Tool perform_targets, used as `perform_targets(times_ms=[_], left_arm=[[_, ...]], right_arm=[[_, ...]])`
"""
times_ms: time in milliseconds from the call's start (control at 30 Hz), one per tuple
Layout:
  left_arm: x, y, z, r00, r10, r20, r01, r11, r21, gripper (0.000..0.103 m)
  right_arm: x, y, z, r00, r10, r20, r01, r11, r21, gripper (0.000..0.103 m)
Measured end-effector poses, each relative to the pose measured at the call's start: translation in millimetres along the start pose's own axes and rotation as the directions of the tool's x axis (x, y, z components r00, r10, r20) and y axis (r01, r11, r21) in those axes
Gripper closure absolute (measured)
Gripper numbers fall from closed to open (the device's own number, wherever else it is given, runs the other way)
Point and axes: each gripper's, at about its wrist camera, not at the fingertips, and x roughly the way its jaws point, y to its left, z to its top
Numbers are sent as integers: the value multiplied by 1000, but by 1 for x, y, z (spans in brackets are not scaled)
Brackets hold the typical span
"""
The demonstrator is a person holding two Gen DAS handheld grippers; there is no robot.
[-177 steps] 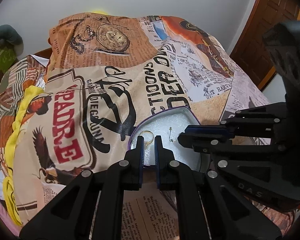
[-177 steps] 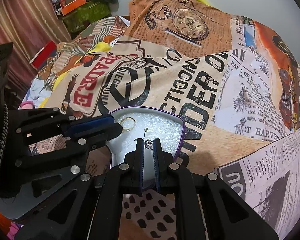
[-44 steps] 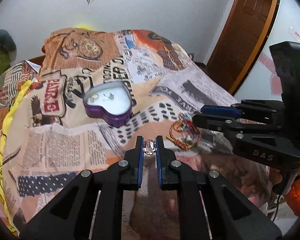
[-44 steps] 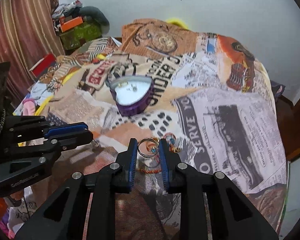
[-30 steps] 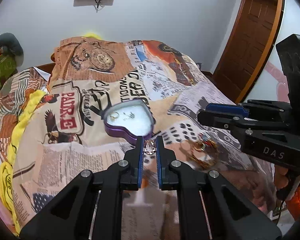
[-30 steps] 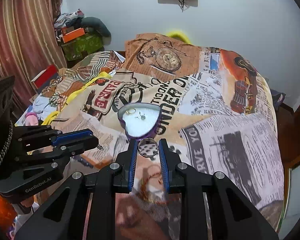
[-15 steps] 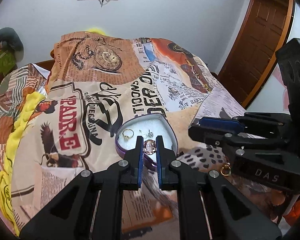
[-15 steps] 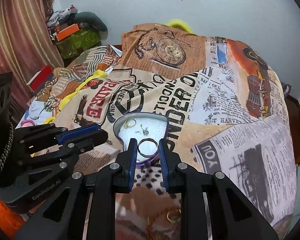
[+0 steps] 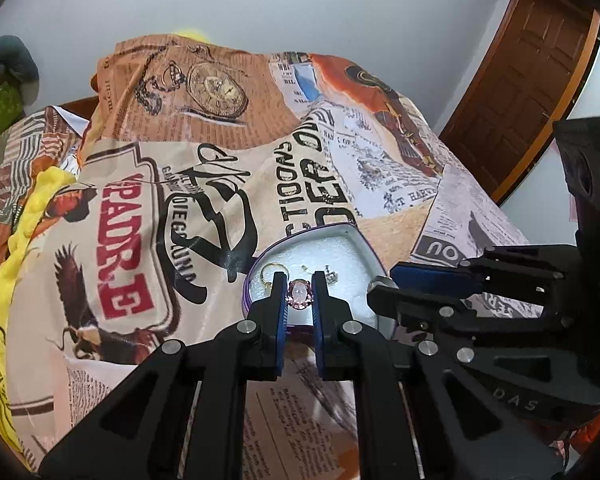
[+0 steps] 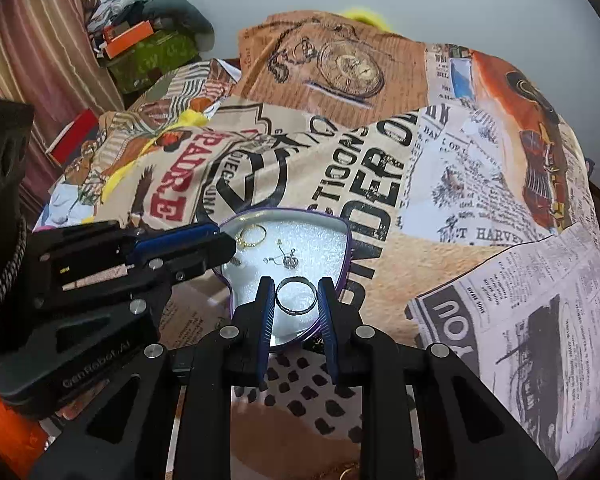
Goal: Organize jewelry
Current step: 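Lower both held rings into the heart tin and open both grippers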
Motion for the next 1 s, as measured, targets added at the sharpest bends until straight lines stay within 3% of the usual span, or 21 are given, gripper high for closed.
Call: perform_targets(times_ms=[400, 733, 867, 933, 1000], left_arm=[[3, 6, 6, 1000, -11, -7, 11, 1000, -16, 93], [-34, -2, 8, 999, 31, 32, -30, 999, -12, 93], [-56, -11, 8, 996, 56, 64, -57, 998, 3, 78], [-67, -17, 6, 995, 63, 77, -64, 998, 12, 77], [-76, -25, 4, 993, 77, 85, -80, 997, 24, 77]], right_arm=[[8, 7, 0, 1000, -19, -3, 19, 998, -52, 83], [-1, 9, 1, 1000, -11, -7, 10, 999, -49, 80], [-21, 6, 1, 1000, -5, 25, 6, 1000, -31, 79], [-31, 5, -2, 999, -18, 42, 19, 999, -29, 77], [-42, 3, -5, 997, -30, 64, 32, 999, -25, 67]])
